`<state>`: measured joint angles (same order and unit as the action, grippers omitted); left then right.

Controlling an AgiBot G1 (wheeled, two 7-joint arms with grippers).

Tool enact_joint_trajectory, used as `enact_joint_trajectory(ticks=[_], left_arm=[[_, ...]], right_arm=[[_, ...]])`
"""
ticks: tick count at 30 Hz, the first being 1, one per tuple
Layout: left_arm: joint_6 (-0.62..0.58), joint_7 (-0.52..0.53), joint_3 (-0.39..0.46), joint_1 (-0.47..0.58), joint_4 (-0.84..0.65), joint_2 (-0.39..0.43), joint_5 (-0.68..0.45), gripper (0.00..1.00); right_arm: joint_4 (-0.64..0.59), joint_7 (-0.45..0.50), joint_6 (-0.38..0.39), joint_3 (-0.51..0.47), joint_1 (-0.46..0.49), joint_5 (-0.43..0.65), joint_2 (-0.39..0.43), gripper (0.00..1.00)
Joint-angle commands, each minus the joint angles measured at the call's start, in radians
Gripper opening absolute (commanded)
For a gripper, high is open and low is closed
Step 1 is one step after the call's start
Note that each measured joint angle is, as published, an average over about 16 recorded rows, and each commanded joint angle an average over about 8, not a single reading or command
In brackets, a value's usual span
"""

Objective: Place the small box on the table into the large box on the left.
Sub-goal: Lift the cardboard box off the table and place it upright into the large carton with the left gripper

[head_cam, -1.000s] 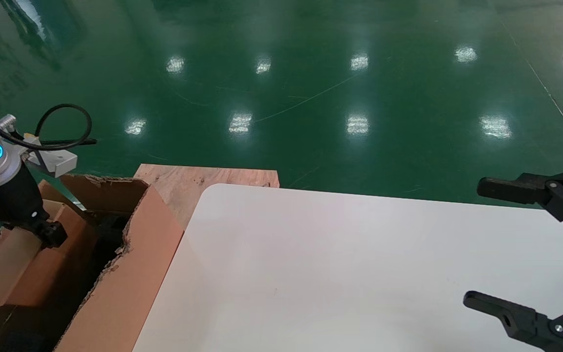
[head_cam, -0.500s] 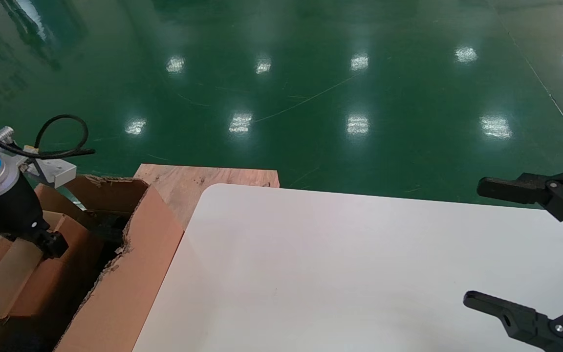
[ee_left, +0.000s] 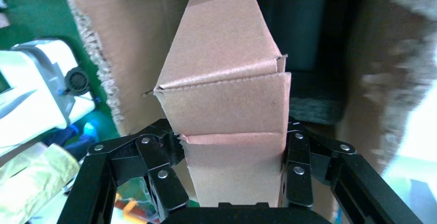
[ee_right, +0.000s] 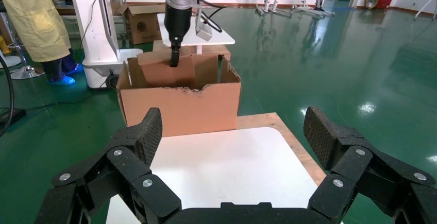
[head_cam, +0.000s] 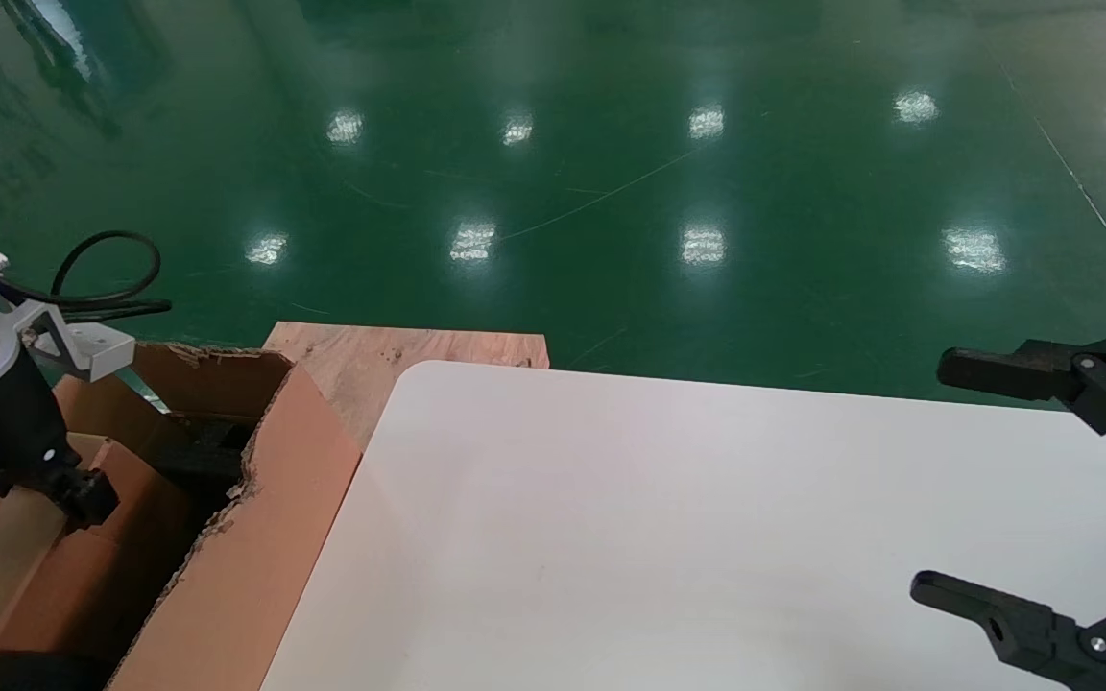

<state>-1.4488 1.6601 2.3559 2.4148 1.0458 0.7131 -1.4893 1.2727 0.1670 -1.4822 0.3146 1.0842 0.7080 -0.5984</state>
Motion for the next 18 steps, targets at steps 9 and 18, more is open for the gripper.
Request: enact_joint_trajectory(ticks=[9, 18], left_arm=[[0.045, -0.027, 0.021, -0.058, -0.058, -0.014, -0.03, 0.0], [0.085, -0.058, 0.025, -0.092, -0.094, -0.022, -0.04, 0.0]], right_arm=[[0.0, 0.0, 0.0, 0.0, 0.0, 0.0, 0.0, 1.0], [0.0, 0.0, 0.0, 0.001, 0.0, 0.0, 0.0, 1.0]])
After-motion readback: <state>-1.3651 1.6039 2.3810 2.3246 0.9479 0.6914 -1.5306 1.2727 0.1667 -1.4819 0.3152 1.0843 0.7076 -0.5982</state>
